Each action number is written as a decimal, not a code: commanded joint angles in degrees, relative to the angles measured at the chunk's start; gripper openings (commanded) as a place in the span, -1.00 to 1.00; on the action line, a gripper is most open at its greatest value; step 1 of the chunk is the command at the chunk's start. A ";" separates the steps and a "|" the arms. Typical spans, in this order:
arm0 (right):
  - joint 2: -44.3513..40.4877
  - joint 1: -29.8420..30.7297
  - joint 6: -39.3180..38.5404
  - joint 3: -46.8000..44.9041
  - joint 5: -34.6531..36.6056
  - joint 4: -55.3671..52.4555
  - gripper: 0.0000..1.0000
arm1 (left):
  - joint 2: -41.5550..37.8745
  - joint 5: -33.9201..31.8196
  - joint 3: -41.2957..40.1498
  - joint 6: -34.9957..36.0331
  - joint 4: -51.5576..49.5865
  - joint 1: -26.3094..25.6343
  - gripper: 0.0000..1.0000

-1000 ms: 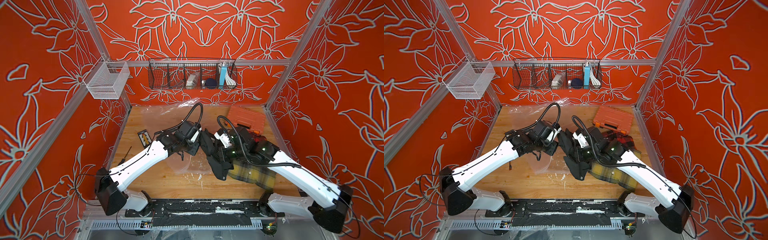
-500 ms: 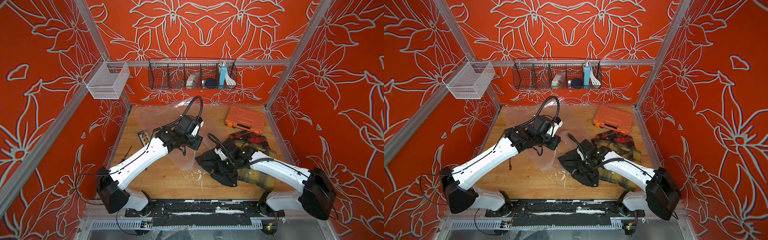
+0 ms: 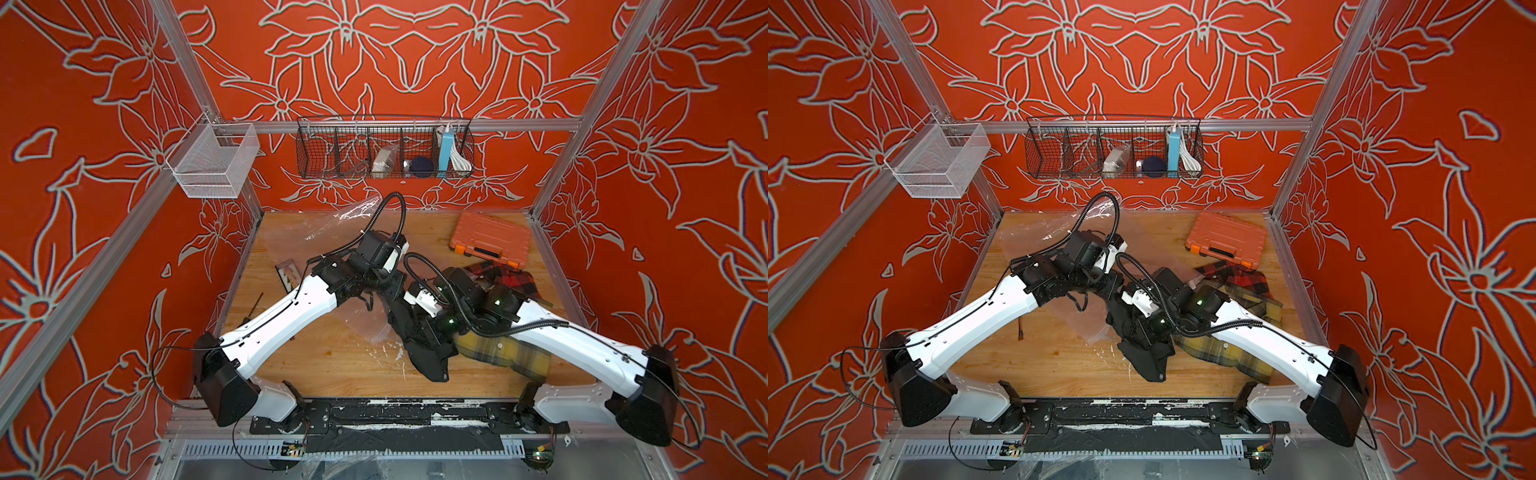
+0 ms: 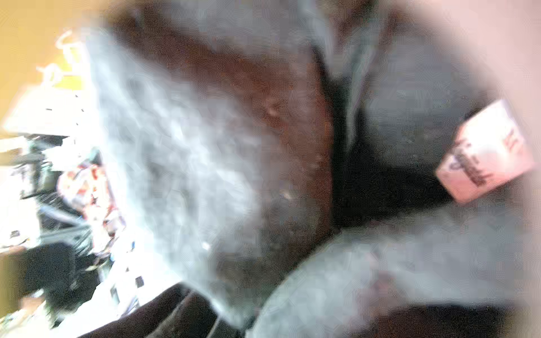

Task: Place the folded shirt into the vacuum bag
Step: Place the shirt in the vacuum bag.

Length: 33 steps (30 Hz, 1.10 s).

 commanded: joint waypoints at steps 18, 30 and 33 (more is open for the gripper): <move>10.50 -8.47 -5.00 3.10 9.66 -1.71 -1.00 | -6.37 12.56 -9.13 -0.60 8.38 0.11 -1.00; 19.26 -6.26 -10.68 1.99 8.55 8.02 -1.00 | -6.38 12.48 -10.37 -1.19 9.32 0.07 -1.00; 20.30 -6.23 -10.41 3.29 9.94 7.10 -1.00 | -6.78 12.19 -10.75 -1.27 9.40 0.03 -1.00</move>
